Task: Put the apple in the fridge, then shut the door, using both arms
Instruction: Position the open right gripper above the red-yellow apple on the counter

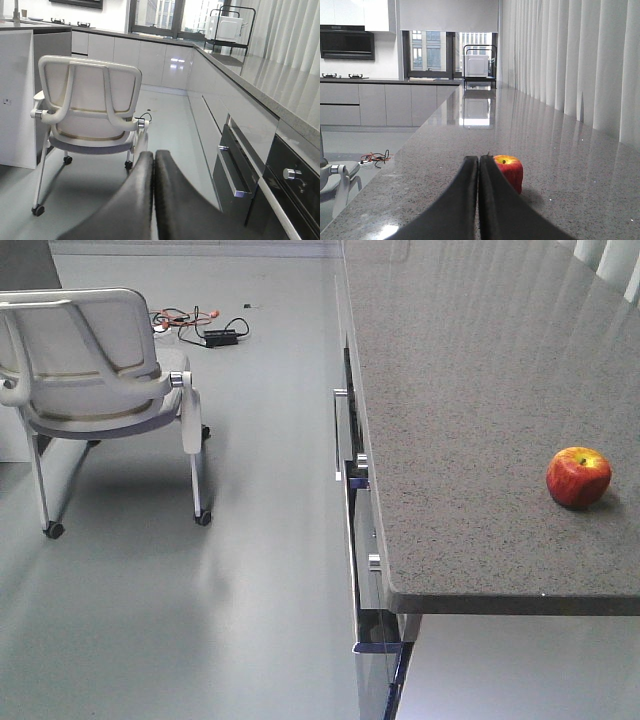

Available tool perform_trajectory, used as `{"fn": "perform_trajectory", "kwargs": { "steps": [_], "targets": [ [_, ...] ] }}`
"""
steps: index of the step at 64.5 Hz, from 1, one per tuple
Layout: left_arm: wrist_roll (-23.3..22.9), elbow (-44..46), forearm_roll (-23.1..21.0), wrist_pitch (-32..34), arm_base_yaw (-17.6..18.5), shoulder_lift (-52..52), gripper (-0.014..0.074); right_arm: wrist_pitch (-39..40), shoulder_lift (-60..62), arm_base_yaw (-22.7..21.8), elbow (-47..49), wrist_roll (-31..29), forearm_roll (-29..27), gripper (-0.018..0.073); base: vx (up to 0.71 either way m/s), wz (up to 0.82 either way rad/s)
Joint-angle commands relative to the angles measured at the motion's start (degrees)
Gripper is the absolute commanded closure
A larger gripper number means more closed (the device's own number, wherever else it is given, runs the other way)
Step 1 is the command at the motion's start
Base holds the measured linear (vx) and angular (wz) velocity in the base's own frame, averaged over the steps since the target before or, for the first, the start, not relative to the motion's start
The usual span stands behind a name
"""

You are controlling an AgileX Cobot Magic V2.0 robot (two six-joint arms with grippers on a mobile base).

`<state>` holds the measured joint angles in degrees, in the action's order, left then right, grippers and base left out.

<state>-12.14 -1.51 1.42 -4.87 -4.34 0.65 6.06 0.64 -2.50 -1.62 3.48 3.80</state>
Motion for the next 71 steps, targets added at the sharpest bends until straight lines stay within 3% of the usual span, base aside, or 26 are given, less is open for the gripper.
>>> {"fn": "perform_trajectory", "kwargs": {
  "steps": [1,32,44,50,60,71],
  "targets": [
    [-0.2,-1.6,-0.1,4.2,0.3,0.8,0.0603,3.8,1.0,-0.1,-0.8,-0.6,0.5,0.0563,0.00,0.00],
    [-0.2,-1.6,-0.1,4.2,0.3,0.8,0.0603,4.7,1.0,-0.1,-0.8,-0.1,-0.5,0.0563,0.00,0.00],
    [-0.2,-1.6,-0.1,4.2,0.3,0.8,0.0603,7.5,1.0,-0.1,-0.4,11.1,-12.4,0.0563,0.00,0.00],
    [-0.2,-1.6,-0.1,4.2,0.3,0.8,0.0603,2.9,0.9,-0.1,3.2,12.7,-12.6,0.0563,0.00,0.00],
    [-0.2,-1.6,-0.1,4.2,0.3,0.8,0.0603,-13.3,-2.5,-0.1,17.0,12.2,-12.2,0.0563,0.00,0.00],
    [-0.2,-1.6,-0.1,4.2,0.3,0.8,0.0603,-26.7,-13.4,-0.1,35.8,1.7,-10.2,0.0539,0.00,0.00]
  ]
}}
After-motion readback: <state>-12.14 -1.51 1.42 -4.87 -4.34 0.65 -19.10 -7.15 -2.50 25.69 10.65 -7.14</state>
